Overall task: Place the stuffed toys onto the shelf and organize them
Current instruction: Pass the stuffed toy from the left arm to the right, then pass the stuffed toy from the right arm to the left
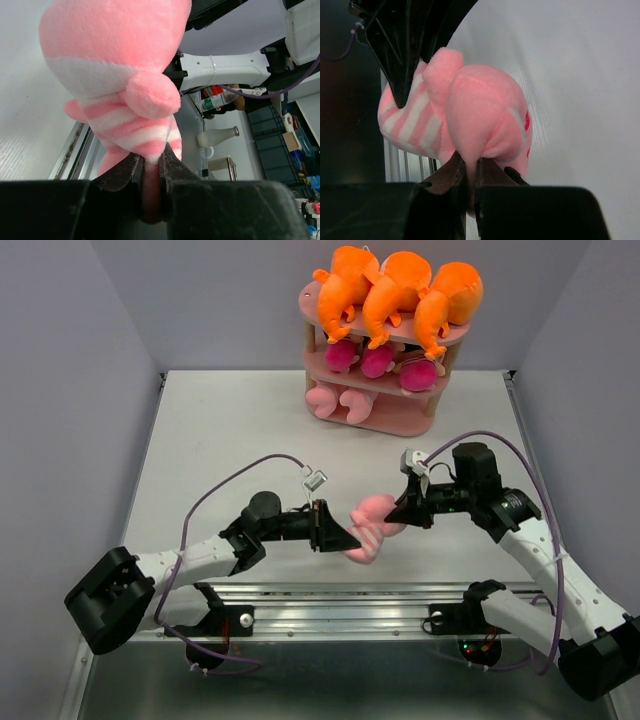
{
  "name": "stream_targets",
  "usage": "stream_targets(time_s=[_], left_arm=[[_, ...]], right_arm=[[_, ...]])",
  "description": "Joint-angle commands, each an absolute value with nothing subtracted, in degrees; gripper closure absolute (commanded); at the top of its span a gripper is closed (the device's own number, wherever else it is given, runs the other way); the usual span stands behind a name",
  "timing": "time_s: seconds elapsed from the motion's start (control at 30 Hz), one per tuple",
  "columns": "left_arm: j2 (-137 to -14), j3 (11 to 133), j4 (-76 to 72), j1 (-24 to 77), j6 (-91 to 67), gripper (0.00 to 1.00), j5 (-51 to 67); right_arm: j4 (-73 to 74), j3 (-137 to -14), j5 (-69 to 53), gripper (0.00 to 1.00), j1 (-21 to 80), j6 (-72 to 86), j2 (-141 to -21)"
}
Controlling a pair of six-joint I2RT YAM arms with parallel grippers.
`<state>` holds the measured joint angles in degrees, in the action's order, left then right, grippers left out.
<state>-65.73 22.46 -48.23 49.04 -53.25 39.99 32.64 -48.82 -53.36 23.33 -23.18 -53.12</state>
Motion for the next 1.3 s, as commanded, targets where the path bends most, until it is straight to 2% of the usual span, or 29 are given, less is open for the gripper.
stream_targets(time_s=[0.0,0.07,0.1,0.17,0.2,0.27,0.33,0.47,0.53,0.73,0.83,1.07,1.27], left_arm=[[-63.90,26.18,-45.84,49.04,-46.18,0.51,37.81],[-61.27,28.38,-39.41,49.04,-41.60,0.16,35.09],[-60.04,29.26,-35.89,48.96,-36.79,0.02,30.63],[-55.48,31.72,-25.09,49.13,-32.10,0.01,24.47],[-52.33,32.69,-18.26,49.22,-27.47,0.01,17.47],[-49.23,34.19,-13.56,49.31,-23.40,0.01,11.89],[-46.25,34.19,-9.69,49.48,-19.71,0.01,6.96],[-41.76,32.96,-7.56,51.15,-18.28,0.01,4.40],[-41.75,32.61,-7.47,55.18,-18.19,0.02,0.63],[-50.60,35.93,-7.56,69.94,-16.17,0.05,-18.16],[-55.00,37.79,-7.82,72.33,-15.47,0.06,-24.59],[-65.91,42.27,-12.21,73.74,-13.72,0.04,-27.95],[-67.24,44.99,-13.10,73.74,-13.01,0.04,-26.28]], right_arm=[[32.69,-51.41,-53.72,0.99,23.73,-22.59,-51.24],[32.78,-51.50,-51.25,0.99,23.73,-22.15,-50.89],[32.78,-51.68,-49.85,0.99,23.73,-21.80,-50.71],[32.87,-51.50,-45.72,0.99,23.73,-21.36,-50.89],[32.78,-51.59,-43.61,0.99,23.73,-20.84,-51.41],[32.70,-51.77,-41.84,0.99,23.73,-20.13,-51.85],[32.35,-52.29,-39.22,0.99,23.20,-18.99,-52.38],[31.03,-54.13,-33.41,0.99,22.59,-15.03,-54.93],[31.03,-54.93,-32.26,0.99,22.59,-14.68,-56.77],[31.11,-56.60,-31.38,0.99,21.45,-13.27,-59.06],[31.03,-55.99,-31.81,0.99,21.45,-13.27,-58.89],[31.11,-54.32,-34.71,0.99,21.45,-13.97,-58.27],[31.20,-53.26,-35.16,0.99,21.45,-14.85,-57.57]])
